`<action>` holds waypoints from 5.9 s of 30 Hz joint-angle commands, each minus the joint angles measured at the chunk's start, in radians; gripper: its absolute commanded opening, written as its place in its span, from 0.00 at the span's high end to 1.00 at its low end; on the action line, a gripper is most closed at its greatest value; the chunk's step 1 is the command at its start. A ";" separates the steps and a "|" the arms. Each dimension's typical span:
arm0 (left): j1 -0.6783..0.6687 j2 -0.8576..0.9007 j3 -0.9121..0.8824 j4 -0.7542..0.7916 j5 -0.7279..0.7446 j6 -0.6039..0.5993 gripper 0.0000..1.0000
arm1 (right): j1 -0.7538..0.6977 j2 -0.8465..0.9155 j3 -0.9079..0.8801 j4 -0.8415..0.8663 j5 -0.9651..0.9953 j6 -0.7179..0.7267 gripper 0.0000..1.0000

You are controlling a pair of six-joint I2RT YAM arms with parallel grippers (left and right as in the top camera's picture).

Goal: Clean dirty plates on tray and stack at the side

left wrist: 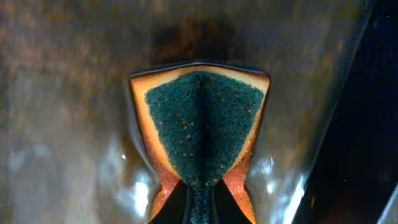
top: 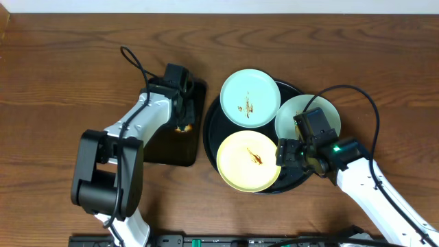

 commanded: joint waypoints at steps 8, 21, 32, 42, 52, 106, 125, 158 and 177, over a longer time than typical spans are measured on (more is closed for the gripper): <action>-0.003 -0.222 0.009 -0.146 -0.012 0.123 0.93 | 0.006 0.005 -0.028 0.014 -0.024 0.011 0.51; -0.003 -0.241 0.004 -0.188 -0.001 0.126 0.93 | 0.006 0.083 -0.163 0.188 -0.084 0.011 0.57; -0.003 -0.241 0.004 -0.189 -0.001 0.126 0.92 | 0.006 0.120 -0.166 0.214 -0.084 0.011 0.58; -0.003 -0.241 0.004 -0.189 -0.001 0.125 0.92 | 0.006 0.195 -0.167 0.258 -0.084 0.011 0.74; -0.003 -0.241 0.004 -0.189 -0.001 0.125 0.92 | 0.006 0.241 -0.167 0.320 -0.085 0.011 0.97; -0.002 -0.460 0.004 0.063 -0.174 0.103 0.93 | 0.006 0.241 -0.167 0.325 -0.084 0.011 0.99; -0.002 -0.453 0.003 -0.091 -0.131 0.060 0.93 | 0.006 0.241 -0.167 0.322 -0.084 0.011 0.99; -0.082 -0.416 0.009 -0.144 0.300 0.123 0.93 | 0.006 0.241 -0.167 0.315 -0.085 0.011 0.99; -0.417 -0.082 0.009 0.012 0.579 0.049 0.92 | 0.006 0.241 -0.167 0.315 -0.085 0.011 0.99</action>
